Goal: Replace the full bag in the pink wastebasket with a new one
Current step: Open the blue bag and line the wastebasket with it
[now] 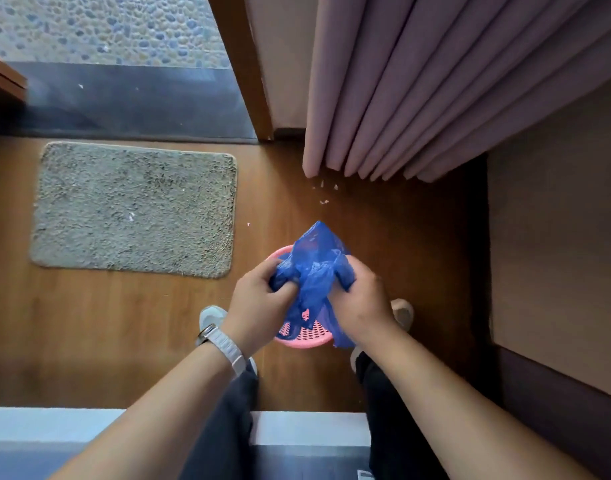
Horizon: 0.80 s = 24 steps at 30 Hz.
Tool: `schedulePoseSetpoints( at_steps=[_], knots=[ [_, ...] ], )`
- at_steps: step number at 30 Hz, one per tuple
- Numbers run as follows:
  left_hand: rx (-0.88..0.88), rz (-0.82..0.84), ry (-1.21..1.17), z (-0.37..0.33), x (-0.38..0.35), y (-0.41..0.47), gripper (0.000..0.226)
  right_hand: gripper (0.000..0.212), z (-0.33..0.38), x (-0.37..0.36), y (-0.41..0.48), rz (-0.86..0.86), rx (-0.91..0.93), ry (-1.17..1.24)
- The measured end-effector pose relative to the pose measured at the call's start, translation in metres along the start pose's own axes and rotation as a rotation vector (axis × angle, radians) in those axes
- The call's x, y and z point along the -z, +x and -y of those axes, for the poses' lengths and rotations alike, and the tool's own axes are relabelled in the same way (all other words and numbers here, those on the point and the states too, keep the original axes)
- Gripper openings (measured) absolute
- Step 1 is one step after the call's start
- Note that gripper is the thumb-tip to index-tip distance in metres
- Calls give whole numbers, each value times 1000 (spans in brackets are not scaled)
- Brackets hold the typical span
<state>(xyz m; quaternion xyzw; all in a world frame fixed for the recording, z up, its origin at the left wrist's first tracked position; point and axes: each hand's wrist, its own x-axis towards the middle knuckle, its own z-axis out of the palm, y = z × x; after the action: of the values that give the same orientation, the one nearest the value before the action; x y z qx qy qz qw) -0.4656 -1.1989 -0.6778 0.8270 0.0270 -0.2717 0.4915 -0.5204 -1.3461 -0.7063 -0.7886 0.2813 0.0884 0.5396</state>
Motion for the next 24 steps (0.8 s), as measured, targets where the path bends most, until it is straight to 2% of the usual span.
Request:
schedulePoseSetpoints(
  at_steps=[10,15,19,24],
  knots=[
    [-117,-3,38,119,-27,3,22,19,-97,-48,4,50,181,66],
    [-189,-16,0,135,-31,-33,10,20,-114,-46,-28,17,257,61],
    [-231,-46,-5,139,-31,-49,17,18,-121,-41,-40,13,283,57],
    [-226,-69,-1,144,-35,-35,23,29,-134,-40,-25,76,264,99]
  ],
)
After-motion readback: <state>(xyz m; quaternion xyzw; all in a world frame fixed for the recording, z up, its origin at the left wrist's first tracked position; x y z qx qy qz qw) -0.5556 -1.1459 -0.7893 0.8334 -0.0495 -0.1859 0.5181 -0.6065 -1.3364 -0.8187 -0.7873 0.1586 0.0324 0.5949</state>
